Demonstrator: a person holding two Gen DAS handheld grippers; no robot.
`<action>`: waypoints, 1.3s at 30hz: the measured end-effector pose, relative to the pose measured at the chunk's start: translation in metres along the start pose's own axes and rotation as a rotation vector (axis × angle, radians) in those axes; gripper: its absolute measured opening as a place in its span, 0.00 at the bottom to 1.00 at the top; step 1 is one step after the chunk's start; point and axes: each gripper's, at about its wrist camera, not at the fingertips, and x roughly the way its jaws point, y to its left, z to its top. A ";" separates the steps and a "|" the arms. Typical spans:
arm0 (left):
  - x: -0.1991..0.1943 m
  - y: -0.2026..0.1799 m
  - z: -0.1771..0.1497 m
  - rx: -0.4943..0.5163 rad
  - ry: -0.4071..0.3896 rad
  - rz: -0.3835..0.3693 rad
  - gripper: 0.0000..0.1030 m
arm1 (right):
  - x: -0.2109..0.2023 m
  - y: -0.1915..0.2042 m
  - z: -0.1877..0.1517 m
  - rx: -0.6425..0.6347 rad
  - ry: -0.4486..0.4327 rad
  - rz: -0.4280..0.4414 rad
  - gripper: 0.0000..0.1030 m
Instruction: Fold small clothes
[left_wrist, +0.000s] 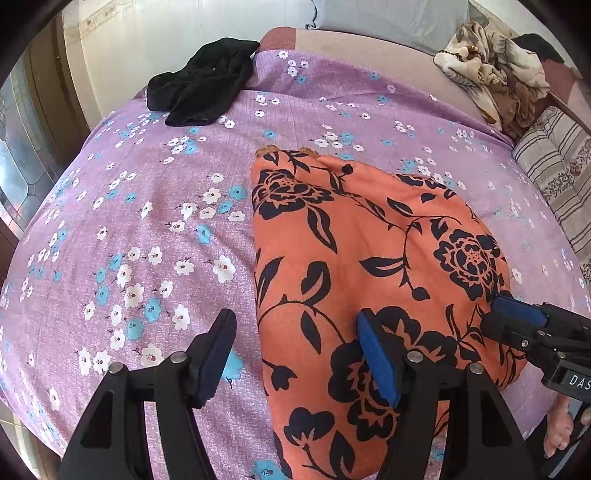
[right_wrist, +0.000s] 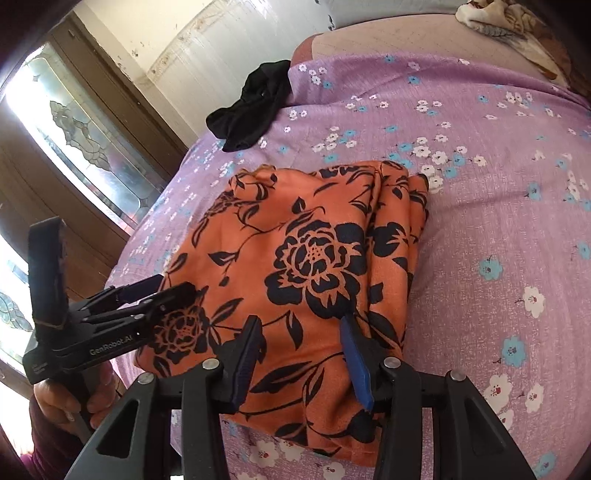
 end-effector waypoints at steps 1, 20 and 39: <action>0.001 0.000 0.000 0.000 0.002 0.001 0.67 | 0.001 0.001 -0.001 -0.005 0.003 -0.007 0.46; -0.032 -0.005 -0.018 -0.066 -0.077 0.133 0.75 | -0.056 0.013 -0.017 0.015 -0.158 -0.110 0.52; -0.200 -0.017 -0.030 -0.091 -0.380 0.266 0.93 | -0.194 0.093 -0.028 -0.108 -0.345 -0.284 0.65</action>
